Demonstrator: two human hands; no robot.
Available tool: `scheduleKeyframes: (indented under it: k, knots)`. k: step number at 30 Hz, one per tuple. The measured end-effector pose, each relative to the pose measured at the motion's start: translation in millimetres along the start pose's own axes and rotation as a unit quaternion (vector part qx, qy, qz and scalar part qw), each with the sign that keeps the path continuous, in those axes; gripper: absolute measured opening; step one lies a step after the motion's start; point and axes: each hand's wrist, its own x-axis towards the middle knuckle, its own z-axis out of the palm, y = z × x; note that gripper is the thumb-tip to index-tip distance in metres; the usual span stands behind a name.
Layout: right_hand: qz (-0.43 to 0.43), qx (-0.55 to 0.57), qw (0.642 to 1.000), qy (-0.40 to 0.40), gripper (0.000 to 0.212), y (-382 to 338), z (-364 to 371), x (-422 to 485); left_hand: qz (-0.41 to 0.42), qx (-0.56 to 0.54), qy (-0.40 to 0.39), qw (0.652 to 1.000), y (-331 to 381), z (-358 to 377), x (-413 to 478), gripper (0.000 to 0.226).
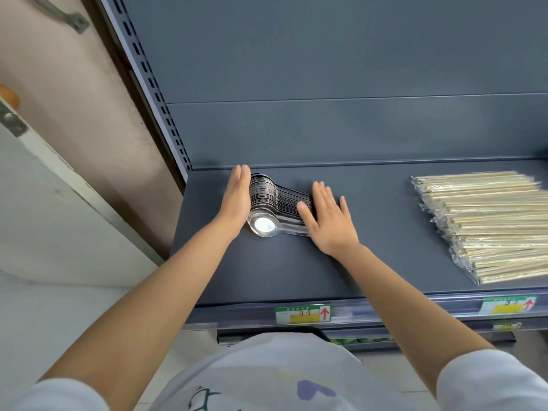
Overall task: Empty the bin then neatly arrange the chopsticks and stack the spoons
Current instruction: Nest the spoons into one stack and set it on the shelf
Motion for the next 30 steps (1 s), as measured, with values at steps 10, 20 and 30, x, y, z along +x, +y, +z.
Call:
scheduleKeyframes:
  k: [10,20,30]
  knots:
    - [-0.039,-0.120,0.992,-0.015,0.072,1.4,3.8,-4.4,0.076,0.218,-0.023,0.973,-18.6,9.4,5.1,0.057]
    - [-0.070,-0.097,0.993,0.000,0.087,3.4,6.3,-12.1,0.053,0.172,-0.054,0.982,-16.8,5.3,-9.2,0.059]
    - [-0.047,-0.030,0.998,0.015,0.068,1.9,3.2,-13.8,0.031,0.109,-0.008,0.994,-9.1,-4.8,-12.2,0.061]
